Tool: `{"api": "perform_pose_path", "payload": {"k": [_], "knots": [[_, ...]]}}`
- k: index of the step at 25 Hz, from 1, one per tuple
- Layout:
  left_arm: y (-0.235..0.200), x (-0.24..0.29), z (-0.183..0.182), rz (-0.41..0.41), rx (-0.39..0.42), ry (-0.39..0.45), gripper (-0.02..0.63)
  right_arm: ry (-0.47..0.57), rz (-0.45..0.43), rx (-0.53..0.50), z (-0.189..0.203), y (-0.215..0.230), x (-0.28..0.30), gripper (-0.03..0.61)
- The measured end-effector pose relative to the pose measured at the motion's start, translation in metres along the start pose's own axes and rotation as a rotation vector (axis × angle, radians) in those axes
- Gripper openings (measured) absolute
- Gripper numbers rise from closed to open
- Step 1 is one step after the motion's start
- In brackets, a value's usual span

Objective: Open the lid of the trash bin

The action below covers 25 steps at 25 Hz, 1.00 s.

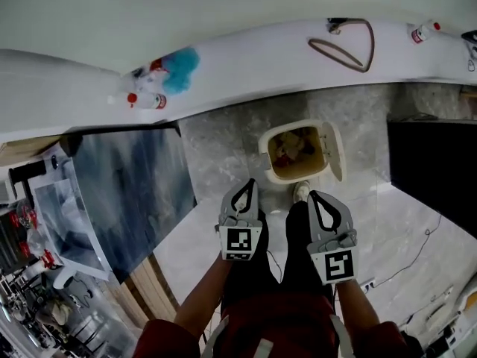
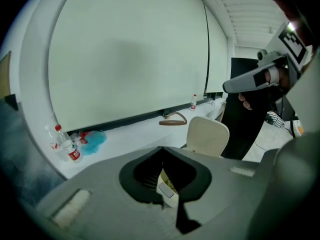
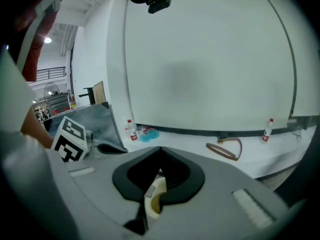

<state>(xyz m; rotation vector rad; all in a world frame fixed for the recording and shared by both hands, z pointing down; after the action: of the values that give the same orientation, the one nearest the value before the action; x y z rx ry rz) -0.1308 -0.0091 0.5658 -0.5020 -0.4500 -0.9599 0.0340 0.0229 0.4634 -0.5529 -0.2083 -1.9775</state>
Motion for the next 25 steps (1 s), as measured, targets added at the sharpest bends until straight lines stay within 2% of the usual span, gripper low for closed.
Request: {"api": "perform_pose_path", "payload": {"k": [4, 11, 17, 22, 25], "knots": [[-0.003, -0.034, -0.037, -0.049, -0.002, 0.039, 0.003, 0.028, -0.008, -0.044, -0.031, 0.008, -0.014, 0.000], [-0.012, -0.100, -0.105, -0.141, 0.005, 0.165, 0.003, 0.082, 0.017, -0.113, -0.082, 0.025, -0.034, 0.000], [-0.016, -0.148, -0.165, -0.217, -0.041, 0.309, 0.002, 0.186, 0.043, -0.202, -0.143, 0.033, -0.052, -0.001], [-0.011, -0.191, -0.209, -0.244, -0.012, 0.431, 0.003, 0.252, 0.063, -0.228, -0.180, 0.036, -0.058, 0.000], [-0.012, -0.210, -0.228, -0.244, -0.023, 0.507, 0.002, 0.279, 0.076, -0.227, -0.195, 0.033, -0.060, 0.000]]}}
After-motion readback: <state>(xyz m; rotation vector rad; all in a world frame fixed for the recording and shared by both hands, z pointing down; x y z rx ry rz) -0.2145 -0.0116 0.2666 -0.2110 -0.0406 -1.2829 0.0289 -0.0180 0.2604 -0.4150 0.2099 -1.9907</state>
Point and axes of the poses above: the fingertips, and each gripper's own axes: x forward along the fingers, y to its right, z out of its underside, the point moved 5 cm from there along -x, backward along the fingers, and after that the axes turned 12 degrees about -x, right-handed, at the moved point
